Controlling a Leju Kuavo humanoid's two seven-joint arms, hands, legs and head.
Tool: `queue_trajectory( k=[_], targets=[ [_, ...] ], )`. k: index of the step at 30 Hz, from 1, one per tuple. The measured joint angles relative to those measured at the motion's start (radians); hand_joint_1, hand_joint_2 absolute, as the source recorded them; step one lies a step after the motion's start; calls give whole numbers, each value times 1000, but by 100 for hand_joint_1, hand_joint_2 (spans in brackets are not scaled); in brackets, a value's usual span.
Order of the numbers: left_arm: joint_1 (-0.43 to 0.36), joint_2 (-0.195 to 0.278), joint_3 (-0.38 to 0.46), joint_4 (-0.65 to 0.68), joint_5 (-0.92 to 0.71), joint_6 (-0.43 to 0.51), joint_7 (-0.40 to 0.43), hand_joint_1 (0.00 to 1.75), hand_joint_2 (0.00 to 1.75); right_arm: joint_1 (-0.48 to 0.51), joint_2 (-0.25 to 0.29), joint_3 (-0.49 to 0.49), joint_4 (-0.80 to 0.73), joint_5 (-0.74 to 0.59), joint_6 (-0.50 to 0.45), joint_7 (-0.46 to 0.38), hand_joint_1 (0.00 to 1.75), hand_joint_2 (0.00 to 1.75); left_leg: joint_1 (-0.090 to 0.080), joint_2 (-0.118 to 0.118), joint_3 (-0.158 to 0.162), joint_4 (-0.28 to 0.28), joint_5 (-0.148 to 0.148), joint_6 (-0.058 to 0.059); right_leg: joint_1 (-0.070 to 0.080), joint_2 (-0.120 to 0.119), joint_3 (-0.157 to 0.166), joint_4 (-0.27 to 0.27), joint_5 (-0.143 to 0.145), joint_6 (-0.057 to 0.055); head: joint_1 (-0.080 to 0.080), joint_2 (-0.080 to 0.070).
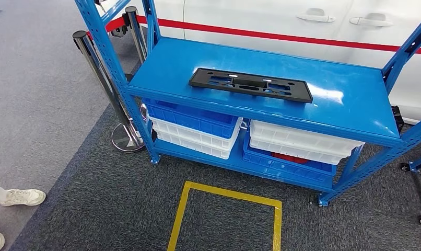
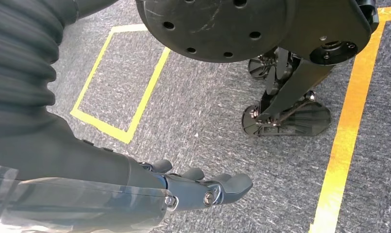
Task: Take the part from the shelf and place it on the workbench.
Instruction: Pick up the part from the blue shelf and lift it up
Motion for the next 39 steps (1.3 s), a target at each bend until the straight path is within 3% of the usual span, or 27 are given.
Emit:
queue_trajectory(
  k=[1,2,18,22,34,39],
  targets=[
    [0,0,0,0,0,0,0,0,175,0,0,0,0,0,0,0,0,131,0,0,0,0,0,0,0,0,0,0,0,0,0,0],
    [0,0,0,0,0,0,0,0,175,0,0,0,0,0,0,0,0,175,0,0,0,0,0,0,0,0,0,0,0,0,0,0],
    [-6,0,2,1,7,0,-2,0,175,-5,0,-6,3,-1,-2,0,0,175,0,0,0,0,0,0,0,0,0,0,0,0,0,0],
    [-38,-1,23,23,63,5,-17,0,0,-44,5,-53,32,-14,-24,1,0,0,0,0,1,0,0,0,0,0,1,0,0,0,0,0],
    [-152,-27,111,129,292,37,-83,0,0,-178,34,-235,146,-55,-107,19,0,0,0,0,3,0,1,0,0,0,3,0,1,0,0,0],
    [-173,-38,140,158,336,42,-94,0,0,-216,43,-284,167,-48,-148,-82,0,0,0,0,3,0,1,0,0,0,3,0,1,1,0,0]
  ],
)
